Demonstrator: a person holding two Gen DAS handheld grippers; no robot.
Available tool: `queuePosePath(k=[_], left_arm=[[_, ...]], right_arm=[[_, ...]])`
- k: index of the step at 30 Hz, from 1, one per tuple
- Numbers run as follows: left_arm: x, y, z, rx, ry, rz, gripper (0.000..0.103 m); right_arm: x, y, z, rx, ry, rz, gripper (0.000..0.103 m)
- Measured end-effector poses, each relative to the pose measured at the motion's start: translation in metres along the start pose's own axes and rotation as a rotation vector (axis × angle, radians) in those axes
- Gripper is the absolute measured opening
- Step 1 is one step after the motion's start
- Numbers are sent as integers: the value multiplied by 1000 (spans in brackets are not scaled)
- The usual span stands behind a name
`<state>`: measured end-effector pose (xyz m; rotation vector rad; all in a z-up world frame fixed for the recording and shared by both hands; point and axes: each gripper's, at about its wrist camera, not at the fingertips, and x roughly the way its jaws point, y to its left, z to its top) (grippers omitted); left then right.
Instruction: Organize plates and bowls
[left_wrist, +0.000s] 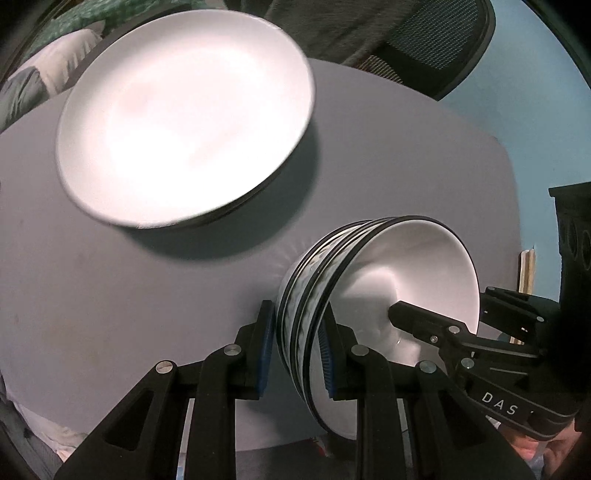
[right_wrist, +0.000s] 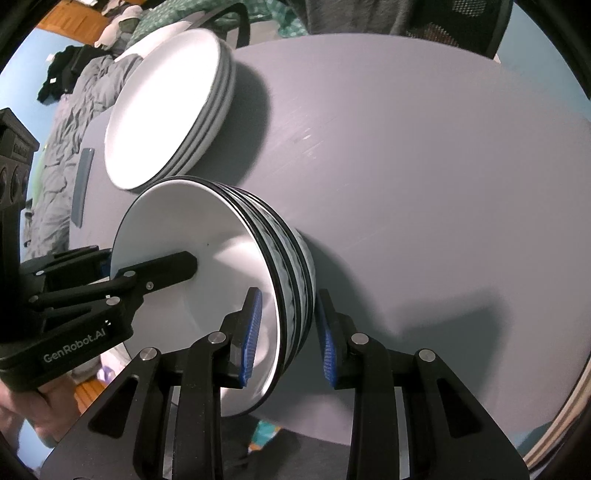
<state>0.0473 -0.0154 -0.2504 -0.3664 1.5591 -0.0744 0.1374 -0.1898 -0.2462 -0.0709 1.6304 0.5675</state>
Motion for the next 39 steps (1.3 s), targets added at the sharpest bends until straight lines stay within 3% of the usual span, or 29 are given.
queuePosePath(k=[15,24,39], left_arm=[[-8,45,-34,-5,11,-9,22],[2,53,-35,-51,28,-102,27],[5,42,-38,18,11,-107,32]], right_arm=[[21,47,-17,-18,11,13,29],[14,33,-28,54,-35,12,29],[8,17,-48,207,-109,66,29]])
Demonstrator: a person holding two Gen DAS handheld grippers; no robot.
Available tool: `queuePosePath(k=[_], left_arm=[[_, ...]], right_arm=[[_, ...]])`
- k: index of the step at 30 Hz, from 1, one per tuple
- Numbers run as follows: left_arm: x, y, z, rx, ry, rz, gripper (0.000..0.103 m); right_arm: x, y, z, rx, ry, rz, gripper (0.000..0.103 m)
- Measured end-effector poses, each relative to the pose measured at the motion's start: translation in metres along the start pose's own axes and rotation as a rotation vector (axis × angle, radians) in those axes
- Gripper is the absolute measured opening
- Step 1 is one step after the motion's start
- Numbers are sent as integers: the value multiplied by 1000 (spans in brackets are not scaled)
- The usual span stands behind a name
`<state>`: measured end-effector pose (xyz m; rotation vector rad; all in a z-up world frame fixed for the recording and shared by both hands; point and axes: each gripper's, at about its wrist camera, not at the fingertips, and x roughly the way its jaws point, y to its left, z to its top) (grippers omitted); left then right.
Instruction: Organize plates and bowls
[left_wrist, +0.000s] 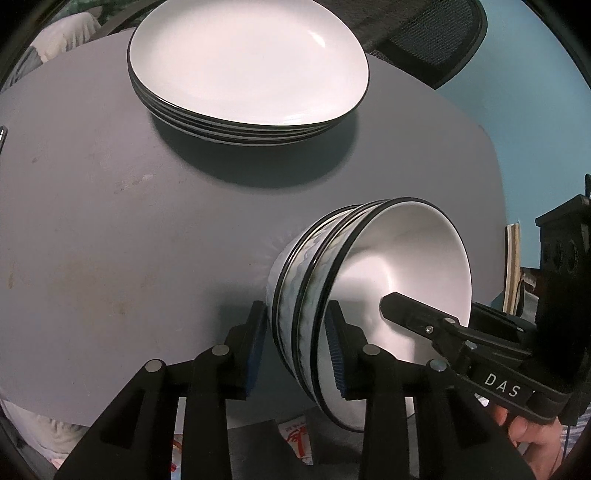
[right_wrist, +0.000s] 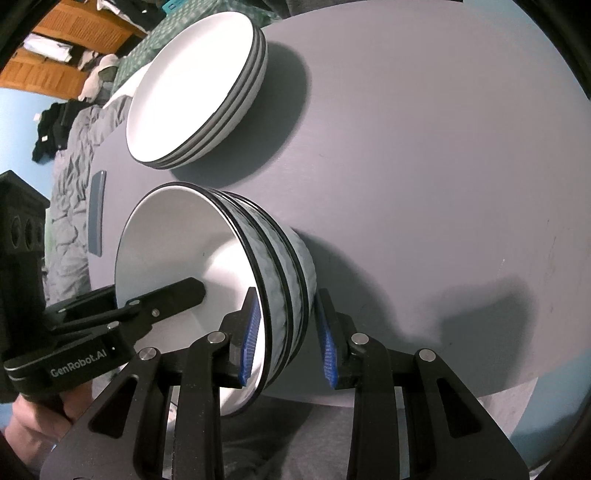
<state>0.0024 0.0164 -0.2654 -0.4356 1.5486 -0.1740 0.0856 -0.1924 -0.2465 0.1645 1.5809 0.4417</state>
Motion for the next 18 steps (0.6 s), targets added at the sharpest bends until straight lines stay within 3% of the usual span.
queuePosePath(k=[10,18], left_arm=[[-1,-4,-2,-12,-9,31,31],[0,-8,2,-19,31,52,29]], right_arm=[[0,9,1,-25,18,-31,28],[5,16,6,-40,39,-28,22]])
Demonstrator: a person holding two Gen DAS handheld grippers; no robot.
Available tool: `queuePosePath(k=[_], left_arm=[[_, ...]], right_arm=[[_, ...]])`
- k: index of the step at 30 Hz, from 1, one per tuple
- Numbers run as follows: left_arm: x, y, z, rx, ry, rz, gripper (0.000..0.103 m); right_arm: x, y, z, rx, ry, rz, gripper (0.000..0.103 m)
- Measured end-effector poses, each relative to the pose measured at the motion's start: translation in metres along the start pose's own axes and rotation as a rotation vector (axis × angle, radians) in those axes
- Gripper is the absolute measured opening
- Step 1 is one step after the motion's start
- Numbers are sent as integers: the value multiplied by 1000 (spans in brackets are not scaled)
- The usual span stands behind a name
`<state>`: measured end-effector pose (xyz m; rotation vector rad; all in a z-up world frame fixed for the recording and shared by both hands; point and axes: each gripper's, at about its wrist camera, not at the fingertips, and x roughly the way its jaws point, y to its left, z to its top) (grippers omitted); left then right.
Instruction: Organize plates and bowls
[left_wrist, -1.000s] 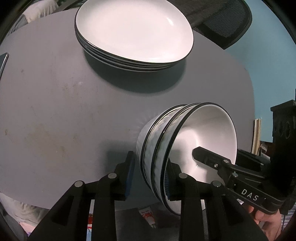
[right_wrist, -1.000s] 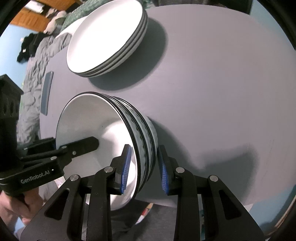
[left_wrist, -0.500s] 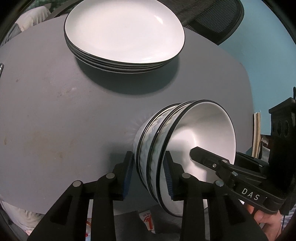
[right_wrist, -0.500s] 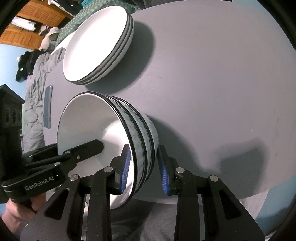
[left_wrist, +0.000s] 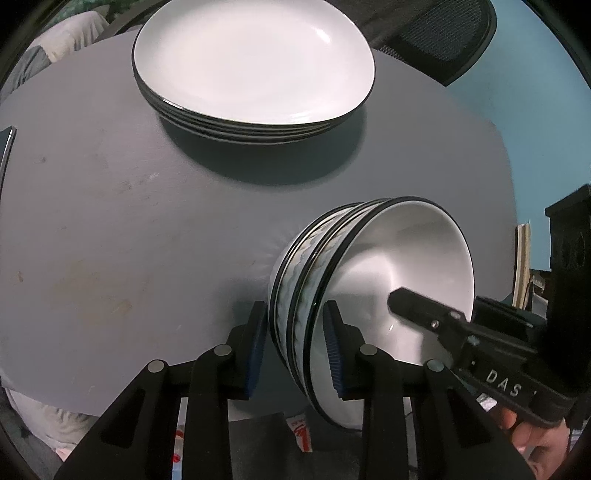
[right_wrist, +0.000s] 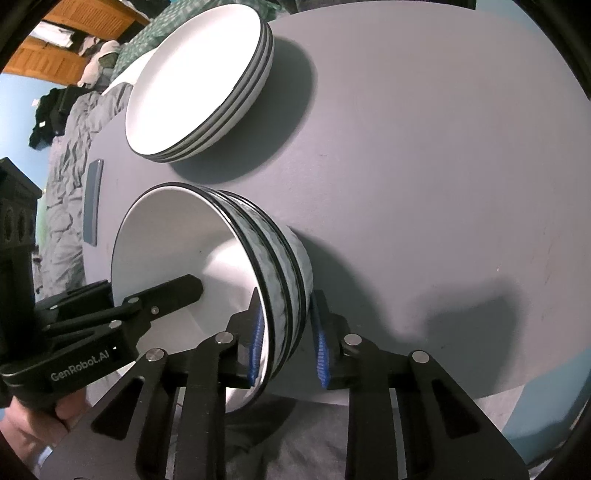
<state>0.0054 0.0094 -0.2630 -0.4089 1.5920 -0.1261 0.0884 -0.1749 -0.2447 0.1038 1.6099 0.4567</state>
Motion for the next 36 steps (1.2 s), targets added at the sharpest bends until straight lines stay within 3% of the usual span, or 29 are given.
queuePosePath(k=[10,21,29,36], left_arm=[[-17,1,4,1,-15,10,29],[-61,10,19,-1,-91,-14,29],[-92,14,51,6,-168,-4,29],[-102,17,97,2,-210,16,29]], right_arm=[[-3,20,12,-28,-3,-10,20],[-29,50,33,-85,-60,-13,20],[-44,73,63,-127,-104,-12,20],[-44,82,97,-146,-126,-12,20]])
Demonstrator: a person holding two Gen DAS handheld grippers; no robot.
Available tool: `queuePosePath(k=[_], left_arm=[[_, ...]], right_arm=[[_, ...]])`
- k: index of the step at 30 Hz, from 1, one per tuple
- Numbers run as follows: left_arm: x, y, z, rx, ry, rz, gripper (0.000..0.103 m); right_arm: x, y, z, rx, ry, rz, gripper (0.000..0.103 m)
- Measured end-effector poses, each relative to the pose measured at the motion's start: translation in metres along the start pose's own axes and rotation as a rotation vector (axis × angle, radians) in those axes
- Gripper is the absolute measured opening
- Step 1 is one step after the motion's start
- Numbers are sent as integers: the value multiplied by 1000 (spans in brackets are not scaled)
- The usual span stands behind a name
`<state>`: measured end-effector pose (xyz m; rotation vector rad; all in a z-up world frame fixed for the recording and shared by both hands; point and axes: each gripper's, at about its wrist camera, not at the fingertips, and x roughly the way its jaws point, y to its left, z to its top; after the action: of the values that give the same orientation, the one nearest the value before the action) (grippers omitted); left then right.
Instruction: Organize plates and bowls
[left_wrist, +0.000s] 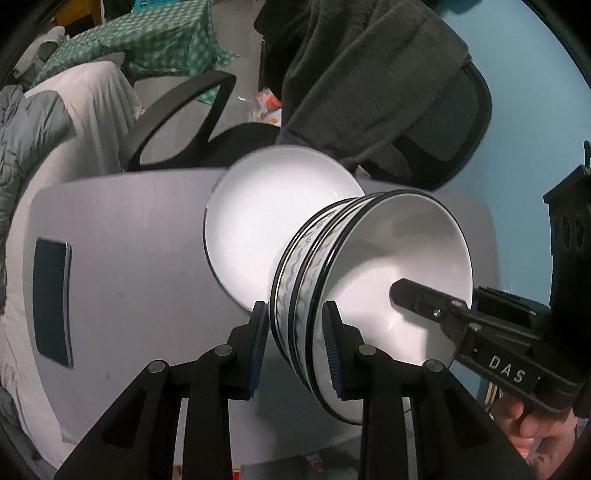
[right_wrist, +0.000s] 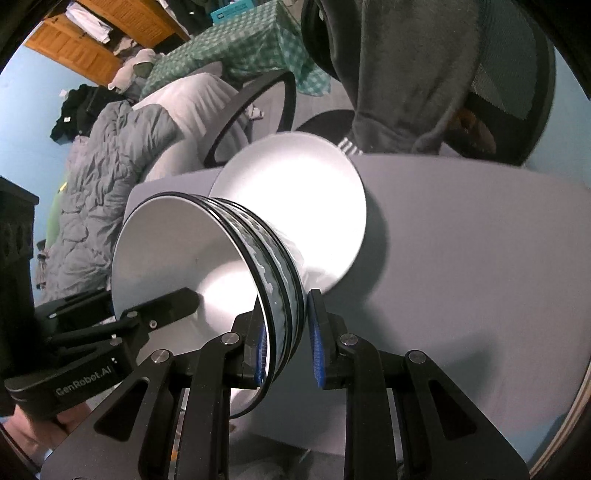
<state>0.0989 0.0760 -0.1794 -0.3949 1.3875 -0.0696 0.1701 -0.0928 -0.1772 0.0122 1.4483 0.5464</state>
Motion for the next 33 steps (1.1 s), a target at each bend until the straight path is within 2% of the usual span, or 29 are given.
queuePosePath(k=[7,12,20,29,31,33], left_arm=[[25,13,33,-28,37,25,29],[42,22,40,-52,75,34,29],[51,19,47,-40,87,51,29],[50,21,47,-29,77,43,29],[46,19,46,-6,52,62,29],[39,18,43,17,16,103,34]], right_arm=[[21,-8,33,-7,24,1,20],[40,-17,48,-5,67,-1,20],[49,-22,56,9,96,0,19],[52,-20,61,-14,105,-18,22],[53,-16,61,-41,109,-30,24],[52,-13,61,-72,105,-54,24]])
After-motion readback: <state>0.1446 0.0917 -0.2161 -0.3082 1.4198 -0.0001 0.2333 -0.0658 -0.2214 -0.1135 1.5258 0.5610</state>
